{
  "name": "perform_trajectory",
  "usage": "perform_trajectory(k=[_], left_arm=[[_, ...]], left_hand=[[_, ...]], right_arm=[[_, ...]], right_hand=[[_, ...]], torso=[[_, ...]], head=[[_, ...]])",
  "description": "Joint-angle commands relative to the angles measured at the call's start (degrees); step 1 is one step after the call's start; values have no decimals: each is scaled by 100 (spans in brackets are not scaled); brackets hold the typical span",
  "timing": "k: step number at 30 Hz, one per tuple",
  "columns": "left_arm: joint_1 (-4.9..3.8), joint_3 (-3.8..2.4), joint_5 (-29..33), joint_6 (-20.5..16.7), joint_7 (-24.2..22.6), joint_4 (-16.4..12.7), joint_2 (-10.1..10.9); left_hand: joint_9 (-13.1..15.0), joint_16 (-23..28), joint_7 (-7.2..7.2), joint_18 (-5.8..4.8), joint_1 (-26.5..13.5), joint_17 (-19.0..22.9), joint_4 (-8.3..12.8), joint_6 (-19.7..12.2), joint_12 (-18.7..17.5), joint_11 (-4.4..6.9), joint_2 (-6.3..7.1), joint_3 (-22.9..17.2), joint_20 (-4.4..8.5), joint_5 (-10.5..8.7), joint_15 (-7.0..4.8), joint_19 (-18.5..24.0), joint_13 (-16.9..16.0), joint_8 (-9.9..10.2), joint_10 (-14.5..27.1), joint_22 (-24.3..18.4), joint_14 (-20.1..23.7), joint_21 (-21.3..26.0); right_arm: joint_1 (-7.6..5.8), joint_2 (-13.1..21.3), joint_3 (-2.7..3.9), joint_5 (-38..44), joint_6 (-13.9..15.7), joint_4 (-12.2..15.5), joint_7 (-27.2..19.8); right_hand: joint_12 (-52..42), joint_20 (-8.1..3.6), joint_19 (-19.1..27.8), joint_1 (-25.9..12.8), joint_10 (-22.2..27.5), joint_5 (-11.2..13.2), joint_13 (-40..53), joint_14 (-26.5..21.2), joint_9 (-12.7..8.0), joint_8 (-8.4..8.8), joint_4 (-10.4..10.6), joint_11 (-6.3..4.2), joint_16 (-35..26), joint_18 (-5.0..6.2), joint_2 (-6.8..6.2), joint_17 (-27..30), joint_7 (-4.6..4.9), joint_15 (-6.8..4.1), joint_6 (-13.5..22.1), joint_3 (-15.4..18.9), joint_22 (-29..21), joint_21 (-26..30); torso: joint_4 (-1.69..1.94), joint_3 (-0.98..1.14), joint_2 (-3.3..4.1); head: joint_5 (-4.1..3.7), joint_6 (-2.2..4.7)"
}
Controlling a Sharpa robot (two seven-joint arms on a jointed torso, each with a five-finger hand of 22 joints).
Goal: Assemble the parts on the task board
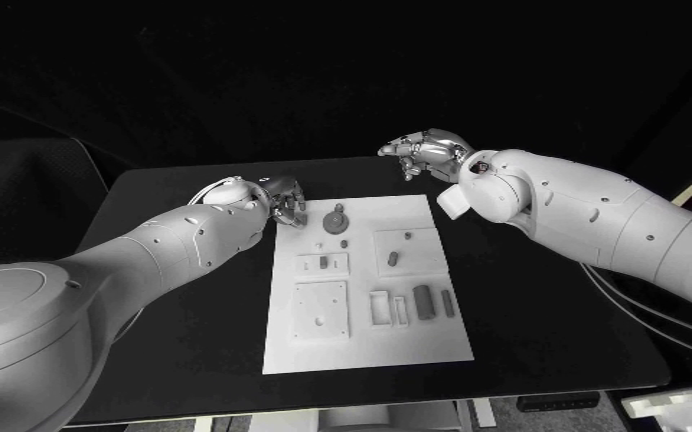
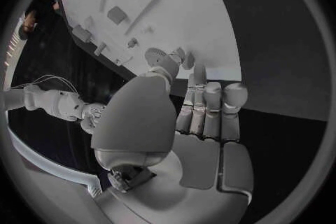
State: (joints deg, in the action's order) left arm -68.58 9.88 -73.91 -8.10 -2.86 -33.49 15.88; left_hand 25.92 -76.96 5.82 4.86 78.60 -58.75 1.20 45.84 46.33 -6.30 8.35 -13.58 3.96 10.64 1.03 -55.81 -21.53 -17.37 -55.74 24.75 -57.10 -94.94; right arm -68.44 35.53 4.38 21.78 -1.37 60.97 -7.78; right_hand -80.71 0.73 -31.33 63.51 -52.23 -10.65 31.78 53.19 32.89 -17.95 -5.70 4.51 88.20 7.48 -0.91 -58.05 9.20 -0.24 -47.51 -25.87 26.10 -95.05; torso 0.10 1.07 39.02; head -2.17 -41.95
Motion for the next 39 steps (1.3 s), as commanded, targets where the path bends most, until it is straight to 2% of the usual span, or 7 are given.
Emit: perform_trajectory(k=[1, 10, 16, 24, 39], left_arm=[[-9, -3, 89, 100, -64, -8, -40], [-7, -3, 88, 68, 4, 22, -71], [-6, -3, 88, 31, 15, 151, -109], [-5, -3, 89, 54, -23, 199, -123], [1, -3, 168, 87, -63, 290, -166]], left_hand=[[-10, -28, 0, 563, -67, -9, -42, -52, 22, -6, -13, 5, 8, 23, 27, -9, -8, -32, 17, 9, 2, -294], [-15, -42, -8, 570, -60, -13, -51, -74, 39, -6, -40, -31, 15, 30, 22, -15, -17, -27, 4, 14, -3, -306], [-15, -57, -2, 579, -36, -17, -51, -72, 56, -5, -74, -80, 23, 38, 15, -20, -25, -36, -8, 20, -8, -318], [-10, -73, 11, 587, -12, -21, -51, -50, 75, -3, -112, -133, 29, 40, 7, -26, -34, -54, -22, 26, -14, -332], [-5, -89, 7, 591, -10, -25, -58, -25, 93, 0, -135, -164, 33, 39, 1, -35, -42, -72, -41, 34, -25, -347]], right_arm=[[-11, 3, 3, 45, -21, 29, -34], [-27, 3, 3, 56, -10, 59, -35], [-46, 16, 3, 60, 1, 70, -35], [-69, 29, 3, 64, 20, 109, -35], [-96, 30, 3, 77, 37, 136, -34]], right_hand=[[-28, -5, 30, -23, 53, 17, 9, -11, 0, -30, -19, -5, 34, 15, -42, -8, 22, -25, 20, -9, -3, -594], [-28, -5, 30, -23, 54, 17, 9, -11, 0, -31, -19, -5, 34, 15, -42, -8, 22, -25, 20, -9, -3, -595], [-29, -5, 31, -24, 54, 16, 9, -11, 0, -31, -19, -5, 35, 15, -42, -8, 22, -25, 20, -10, -2, -595], [-29, -5, 31, -25, 54, 16, 9, -11, 0, -31, -19, -5, 35, 15, -42, -8, 22, -25, 20, -10, -2, -595], [-30, -5, 31, -26, 55, 16, 10, -11, 0, -32, -20, -5, 36, 15, -43, -8, 22, -25, 21, -11, -2, -596]], torso=[[-3, -2, 12], [-7, -3, 15], [-7, 5, 21], [-4, 6, 16], [-15, 9, 47]], head=[[1, 7], [-17, -10], [-20, -11], [-35, -35], [-67, -72]])
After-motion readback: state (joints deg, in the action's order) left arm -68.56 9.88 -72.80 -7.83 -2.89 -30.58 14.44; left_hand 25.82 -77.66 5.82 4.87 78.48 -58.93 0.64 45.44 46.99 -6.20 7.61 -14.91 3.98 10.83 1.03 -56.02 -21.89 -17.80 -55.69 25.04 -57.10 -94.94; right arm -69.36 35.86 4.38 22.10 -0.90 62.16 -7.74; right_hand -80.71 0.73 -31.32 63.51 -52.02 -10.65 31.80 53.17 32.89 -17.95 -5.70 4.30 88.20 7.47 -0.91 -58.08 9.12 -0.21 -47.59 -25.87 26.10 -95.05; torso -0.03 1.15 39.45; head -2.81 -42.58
